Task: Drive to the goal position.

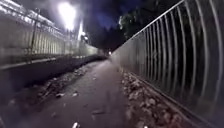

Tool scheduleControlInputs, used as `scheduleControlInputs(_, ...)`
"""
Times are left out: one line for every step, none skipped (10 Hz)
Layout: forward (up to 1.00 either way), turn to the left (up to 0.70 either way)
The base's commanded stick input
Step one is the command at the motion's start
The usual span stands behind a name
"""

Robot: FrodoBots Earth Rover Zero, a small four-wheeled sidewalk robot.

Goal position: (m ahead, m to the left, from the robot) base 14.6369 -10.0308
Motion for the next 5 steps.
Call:
scheduleControlInputs(0.3, 0.65)
scheduleControlInputs(0.3, 0.1)
scheduleControlInputs(0.3, 0.01)
scheduleControlInputs(0.3, 0.01)
scheduleControlInputs(0.3, 0.01)
